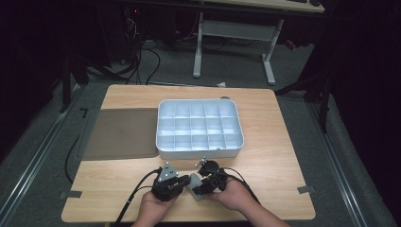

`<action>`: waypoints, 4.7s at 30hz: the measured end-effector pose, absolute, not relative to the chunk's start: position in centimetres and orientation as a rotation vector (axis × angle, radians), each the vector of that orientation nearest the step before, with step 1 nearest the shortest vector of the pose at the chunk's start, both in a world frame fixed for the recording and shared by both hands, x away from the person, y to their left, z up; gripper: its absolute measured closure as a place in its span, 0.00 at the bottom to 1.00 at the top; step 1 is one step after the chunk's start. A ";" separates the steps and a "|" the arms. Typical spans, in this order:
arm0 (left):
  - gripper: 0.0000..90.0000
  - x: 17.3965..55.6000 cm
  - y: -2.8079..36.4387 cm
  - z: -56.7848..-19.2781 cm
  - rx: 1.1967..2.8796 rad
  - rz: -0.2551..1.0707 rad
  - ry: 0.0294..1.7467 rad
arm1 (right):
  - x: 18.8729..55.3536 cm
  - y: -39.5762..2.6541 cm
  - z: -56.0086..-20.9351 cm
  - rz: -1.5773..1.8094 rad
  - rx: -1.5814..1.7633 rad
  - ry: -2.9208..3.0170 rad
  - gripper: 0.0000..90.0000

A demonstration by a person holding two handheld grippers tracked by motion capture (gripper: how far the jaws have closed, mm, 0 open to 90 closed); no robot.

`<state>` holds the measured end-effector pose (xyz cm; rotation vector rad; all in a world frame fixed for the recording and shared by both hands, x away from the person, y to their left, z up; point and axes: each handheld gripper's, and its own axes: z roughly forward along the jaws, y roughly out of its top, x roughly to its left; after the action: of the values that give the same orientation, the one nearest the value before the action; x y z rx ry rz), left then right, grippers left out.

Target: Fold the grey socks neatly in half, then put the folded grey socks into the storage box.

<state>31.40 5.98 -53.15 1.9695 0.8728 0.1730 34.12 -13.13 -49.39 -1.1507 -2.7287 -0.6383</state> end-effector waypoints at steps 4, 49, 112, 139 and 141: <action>0.92 31.5 5.9 -53.1 1.971 0.179 0.878 | 34.2 -12.9 -49.5 -0.629 -1.165 -2.714 0.64; 0.42 31.6 16.8 -52.4 1.847 0.462 1.048 | 34.2 -25.1 -43.5 -0.749 -1.468 -2.839 0.80; 0.41 31.7 17.2 -52.8 1.862 0.398 1.054 | 46.6 -20.9 -42.1 -0.123 -1.634 -2.920 0.80; 0.40 31.8 17.2 -52.9 1.864 0.393 1.056 | 47.5 -20.5 -45.2 -0.051 -1.622 -2.834 0.81; 0.41 31.8 17.2 -52.9 1.866 0.392 1.056 | 47.7 -20.7 -45.5 -0.061 -1.605 -2.841 0.80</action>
<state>31.83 17.17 -52.95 1.8664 1.0559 0.3921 47.66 -20.65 -45.46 -1.6052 -2.8410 -0.0612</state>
